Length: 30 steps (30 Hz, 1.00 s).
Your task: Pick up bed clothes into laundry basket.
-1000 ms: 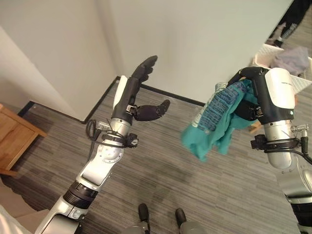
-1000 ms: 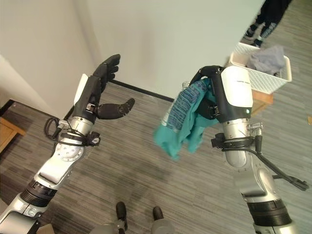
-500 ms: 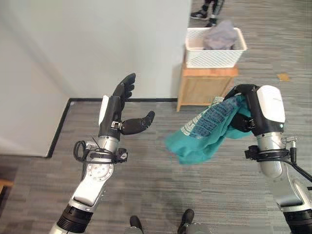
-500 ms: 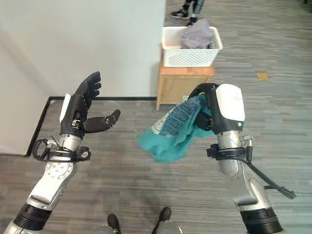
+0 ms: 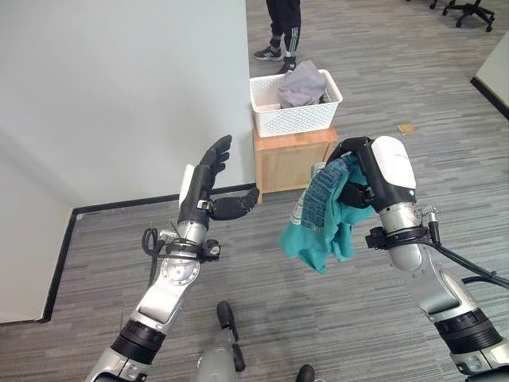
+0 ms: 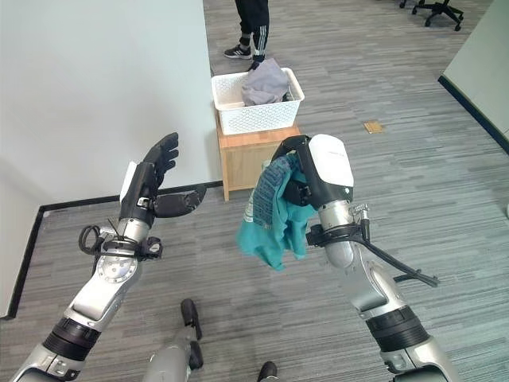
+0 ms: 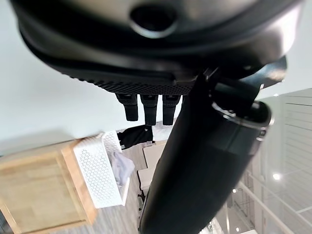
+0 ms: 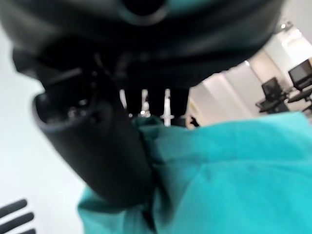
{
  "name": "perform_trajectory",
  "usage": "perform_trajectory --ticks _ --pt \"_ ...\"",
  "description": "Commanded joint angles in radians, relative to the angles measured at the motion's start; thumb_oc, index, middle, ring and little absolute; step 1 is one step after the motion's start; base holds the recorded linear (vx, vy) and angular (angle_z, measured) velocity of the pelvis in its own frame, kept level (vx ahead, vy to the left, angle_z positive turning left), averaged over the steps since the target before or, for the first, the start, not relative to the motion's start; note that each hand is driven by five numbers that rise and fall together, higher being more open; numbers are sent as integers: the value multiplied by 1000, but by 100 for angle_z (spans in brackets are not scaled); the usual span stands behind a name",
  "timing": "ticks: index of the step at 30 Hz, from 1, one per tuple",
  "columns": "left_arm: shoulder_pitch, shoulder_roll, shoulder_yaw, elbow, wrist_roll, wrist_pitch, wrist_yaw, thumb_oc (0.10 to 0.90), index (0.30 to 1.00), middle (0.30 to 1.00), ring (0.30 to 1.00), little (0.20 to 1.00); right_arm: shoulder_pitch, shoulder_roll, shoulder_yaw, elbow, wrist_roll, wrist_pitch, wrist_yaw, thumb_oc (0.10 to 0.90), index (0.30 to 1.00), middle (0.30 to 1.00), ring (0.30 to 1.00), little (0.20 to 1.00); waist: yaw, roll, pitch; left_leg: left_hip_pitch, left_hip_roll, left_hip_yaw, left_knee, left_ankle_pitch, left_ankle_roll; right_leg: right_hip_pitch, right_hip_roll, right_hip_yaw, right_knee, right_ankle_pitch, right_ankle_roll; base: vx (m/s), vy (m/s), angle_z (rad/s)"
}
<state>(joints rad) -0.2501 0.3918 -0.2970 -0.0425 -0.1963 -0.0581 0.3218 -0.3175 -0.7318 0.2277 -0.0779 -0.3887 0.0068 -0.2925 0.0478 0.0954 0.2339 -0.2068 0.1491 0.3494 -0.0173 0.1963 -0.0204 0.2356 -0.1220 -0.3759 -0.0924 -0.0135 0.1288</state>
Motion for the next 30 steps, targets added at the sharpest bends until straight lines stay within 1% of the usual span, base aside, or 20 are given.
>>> perform_trajectory --ticks 1,3,5,7,9,10,12,13,14,15,17,18,19,23,24,25,26,27,28,30 --pt "-42 2 109 -156 11 -96 36 800 900 900 900 900 -149 30 -75 -125 -111 -29 -84 400 300 300 300 300 102 -5 -101 29 18 -42 -70 -17 -89 113 -27 23 5 -182 19 517 148 -43" --pt "-42 17 99 -160 15 -85 34 800 900 900 900 900 -153 46 -77 -146 -164 -20 -83 400 300 300 300 300 116 -51 -116 83 -35 -14 -59 -67 -27 93 -107 35 193 -155 61 578 209 -87" --pt "-91 21 67 -141 34 -68 58 800 900 900 900 900 -179 54 -79 -156 -167 -2 -84 400 300 300 300 300 81 -51 -96 143 -75 -11 -61 -112 11 2 -177 59 416 -33 89 357 260 -15" --pt "-158 22 38 -107 59 -61 71 800 900 900 900 900 -214 47 -76 -142 -166 3 -98 400 300 300 300 300 43 -40 -72 194 -98 -16 -70 -158 38 -110 -188 93 601 38 94 276 240 40" --pt "-207 24 22 -94 66 -61 79 800 900 900 900 900 -229 20 -94 -129 -160 20 -104 400 300 300 300 300 -8 -14 -36 237 -94 -25 -70 -184 42 -248 -140 108 653 -27 76 233 118 56" --pt "-218 21 19 -90 68 -64 78 800 900 900 900 900 -231 9 -103 -122 -153 25 -109 400 300 300 300 300 -18 -7 -29 241 -91 -24 -70 -182 40 -274 -129 96 626 -37 72 194 -7 57" --pt "-245 22 13 -72 69 -61 72 800 900 900 900 900 -227 -2 -118 -95 -129 34 -114 400 300 300 300 300 -36 -7 -20 278 -87 -25 -70 -215 26 -297 -134 45 509 -120 48 182 -51 48" --pt "-248 22 11 -69 69 -62 72 800 900 900 900 900 -228 -3 -119 -93 -127 34 -115 400 300 300 300 300 -37 -2 -18 273 -78 -17 -70 -204 26 -289 -125 23 491 -111 33 221 -145 25" --pt "-248 14 13 -66 74 -63 54 800 900 900 900 900 -197 -2 -140 -60 -109 43 -121 400 300 300 300 300 -47 -14 -22 304 -79 -17 -70 -228 12 -288 -87 -30 318 -100 6 197 -184 16" --pt "-240 10 16 -68 71 -64 52 800 900 900 900 900 -178 1 -149 -51 -107 49 -124 400 300 300 300 300 -49 -19 -28 313 -81 -18 -70 -239 7 -280 -67 -42 244 -79 5 295 -202 11" --pt "-226 5 29 -68 62 -63 53 800 900 900 900 900 -157 28 -153 -52 -114 53 -124 400 300 300 300 300 -35 -23 -40 345 -75 -4 -70 -266 -2 -258 -73 -94 200 -61 8 222 -90 5" --pt "-224 7 30 -68 61 -63 52 800 900 900 900 900 -156 31 -152 -53 -116 54 -123 400 300 300 300 300 -34 -23 -40 351 -75 -3 -70 -272 -2 -252 -72 -91 197 -62 12 248 -110 -3" --pt "-219 -2 34 -66 58 -59 43 800 900 900 900 900 -152 42 -141 -43 -122 55 -113 400 300 300 300 300 -12 -35 -57 372 -76 19 -53 -289 0 -211 -72 -122 163 -59 9 205 -150 -20" --pt "-200 -22 35 -71 44 -66 36 800 900 900 900 900 -169 58 -127 -10 -96 53 -110 400 300 300 300 300 5 -39 -68 347 -36 33 131 -333 -36 -133 -41 -123 90 -58 -20 173 -174 -40" --pt "-199 -25 30 -71 39 -66 33 800 900 900 900 900 -180 56 -122 2 -84 52 -116 400 300 300 300 300 12 -39 -64 312 -8 24 244 -333 -54 -107 -28 -116 61 -64 -41 143 -230 -50" --pt "-191 -31 34 -72 9 -71 36 800 900 900 900 900 -199 40 -115 7 -65 54 -118 400 300 300 300 300 28 -41 -50 236 52 3 438 -246 -95 -47 -4 -116 8 -83 -73 176 -293 -50" --pt "-192 -38 30 -66 -5 -71 41 800 900 900 900 900 -221 35 -101 14 -57 61 -120 400 300 300 300 300 39 -40 -36 185 82 -27 554 -189 -126 -32 8 -113 5 -99 -95 115 -229 -45" --pt "-195 -39 31 -65 -5 -71 42 800 900 900 900 900 -226 34 -99 17 -56 61 -121 400 300 300 300 300 37 -36 -35 173 92 -35 571 -189 -134 -33 16 -114 5 -102 -101 9 -133 -60" --pt "-209 -46 27 -48 -12 -73 61 800 900 900 900 900 -283 19 -69 41 -52 71 -127 400 300 300 300 300 52 -47 -13 96 102 -57 674 -149 -128 -29 10 -119 5 -105 -112 12 -39 -56" --pt "-228 -44 22 -24 -30 -80 81 800 900 900 900 900 -354 -7 -24 101 -35 84 -116 400 300 300 300 300 62 -53 -13 67 108 -83 592 -175 -116 -31 2 -104 5 -111 -89 78 47 -60"
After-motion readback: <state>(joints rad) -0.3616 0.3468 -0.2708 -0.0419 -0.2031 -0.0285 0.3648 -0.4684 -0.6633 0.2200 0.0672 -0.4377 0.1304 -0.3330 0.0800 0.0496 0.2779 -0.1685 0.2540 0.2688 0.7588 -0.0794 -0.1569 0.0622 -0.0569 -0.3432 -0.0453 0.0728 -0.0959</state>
